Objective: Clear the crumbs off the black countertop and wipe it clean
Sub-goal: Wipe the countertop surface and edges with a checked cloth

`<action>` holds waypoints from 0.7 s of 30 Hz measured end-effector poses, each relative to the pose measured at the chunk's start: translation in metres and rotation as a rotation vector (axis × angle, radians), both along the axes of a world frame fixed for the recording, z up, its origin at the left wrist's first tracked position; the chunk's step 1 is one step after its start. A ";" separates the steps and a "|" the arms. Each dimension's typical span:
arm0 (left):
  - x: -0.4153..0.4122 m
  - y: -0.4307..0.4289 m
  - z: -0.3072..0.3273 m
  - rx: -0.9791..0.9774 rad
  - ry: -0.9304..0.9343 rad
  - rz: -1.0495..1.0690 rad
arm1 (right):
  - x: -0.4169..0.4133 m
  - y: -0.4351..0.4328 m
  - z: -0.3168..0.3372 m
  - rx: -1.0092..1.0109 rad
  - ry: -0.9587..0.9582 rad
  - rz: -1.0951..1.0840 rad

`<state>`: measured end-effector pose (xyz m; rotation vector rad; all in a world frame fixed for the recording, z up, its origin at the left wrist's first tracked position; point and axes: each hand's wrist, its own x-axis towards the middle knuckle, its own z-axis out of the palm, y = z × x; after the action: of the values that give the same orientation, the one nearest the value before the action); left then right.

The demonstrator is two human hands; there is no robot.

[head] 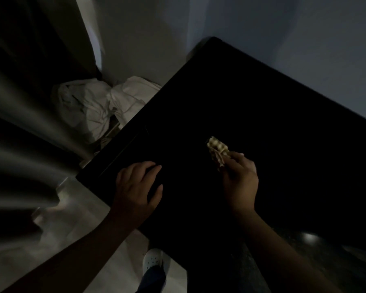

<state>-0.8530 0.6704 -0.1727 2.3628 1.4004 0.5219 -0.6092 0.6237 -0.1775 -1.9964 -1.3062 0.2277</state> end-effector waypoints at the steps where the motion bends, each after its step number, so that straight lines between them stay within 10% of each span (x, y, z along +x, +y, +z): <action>1: -0.003 0.001 -0.001 -0.002 0.007 -0.015 | -0.008 -0.007 0.000 -0.001 0.016 0.029; 21: -0.009 0.004 -0.008 0.044 -0.003 -0.059 | -0.081 -0.091 0.008 -0.112 0.064 0.013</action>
<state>-0.8622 0.6741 -0.1812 2.4289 1.3269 0.5457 -0.6900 0.5328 -0.1698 -2.0566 -1.2911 0.3756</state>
